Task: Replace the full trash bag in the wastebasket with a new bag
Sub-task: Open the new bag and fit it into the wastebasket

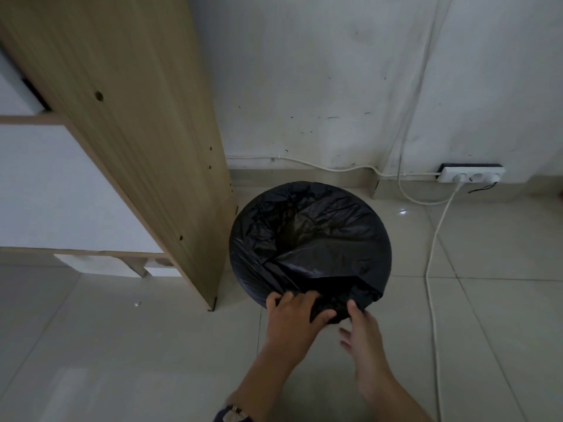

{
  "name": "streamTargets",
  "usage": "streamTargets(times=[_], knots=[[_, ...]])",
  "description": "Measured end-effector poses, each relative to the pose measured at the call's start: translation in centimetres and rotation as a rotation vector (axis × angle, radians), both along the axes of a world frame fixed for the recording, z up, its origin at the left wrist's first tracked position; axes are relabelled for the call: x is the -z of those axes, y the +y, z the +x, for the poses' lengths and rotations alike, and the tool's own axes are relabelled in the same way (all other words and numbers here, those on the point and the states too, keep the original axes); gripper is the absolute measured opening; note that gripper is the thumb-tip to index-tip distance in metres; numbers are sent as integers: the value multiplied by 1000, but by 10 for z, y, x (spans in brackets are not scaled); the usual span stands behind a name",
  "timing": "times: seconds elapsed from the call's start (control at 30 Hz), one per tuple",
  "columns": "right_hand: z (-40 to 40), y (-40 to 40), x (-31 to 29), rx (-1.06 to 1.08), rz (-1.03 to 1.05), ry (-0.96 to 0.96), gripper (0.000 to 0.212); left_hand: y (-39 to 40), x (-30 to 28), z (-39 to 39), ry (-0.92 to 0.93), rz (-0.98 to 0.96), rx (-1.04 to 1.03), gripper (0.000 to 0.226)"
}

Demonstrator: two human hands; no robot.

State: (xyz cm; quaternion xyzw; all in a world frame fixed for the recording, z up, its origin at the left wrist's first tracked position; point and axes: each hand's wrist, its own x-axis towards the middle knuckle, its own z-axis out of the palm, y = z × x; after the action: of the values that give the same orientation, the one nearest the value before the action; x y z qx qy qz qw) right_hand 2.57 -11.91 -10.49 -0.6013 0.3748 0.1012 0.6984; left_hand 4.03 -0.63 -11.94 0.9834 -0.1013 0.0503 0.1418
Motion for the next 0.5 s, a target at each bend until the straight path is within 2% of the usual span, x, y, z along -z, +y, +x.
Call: streamTargets(times=[0.1, 0.17, 0.23, 0.3, 0.37, 0.43, 0.5], knots=[[8, -13, -3, 32, -314, -144, 52, 9, -14, 8, 126, -184, -13, 94], [14, -21, -3, 9, -447, -238, 58, 17, -15, 12, 51, -351, -47, 91], [24, -26, -1, -33, -607, -325, 58, 28, -13, 18, -116, -330, -164, 73], [35, -29, 0, -116, -849, -403, 48, 40, -11, 26, -162, -267, -254, 63], [47, -32, 0, -222, -1052, -495, 43, 49, -13, 36, -139, -170, -281, 65], [60, -34, 1, -352, -1172, -534, 49, 54, -12, 44, -102, -104, -312, 66], [71, -38, 5, -553, -1279, -572, 57, 57, -14, 51, 47, -101, -375, 53]])
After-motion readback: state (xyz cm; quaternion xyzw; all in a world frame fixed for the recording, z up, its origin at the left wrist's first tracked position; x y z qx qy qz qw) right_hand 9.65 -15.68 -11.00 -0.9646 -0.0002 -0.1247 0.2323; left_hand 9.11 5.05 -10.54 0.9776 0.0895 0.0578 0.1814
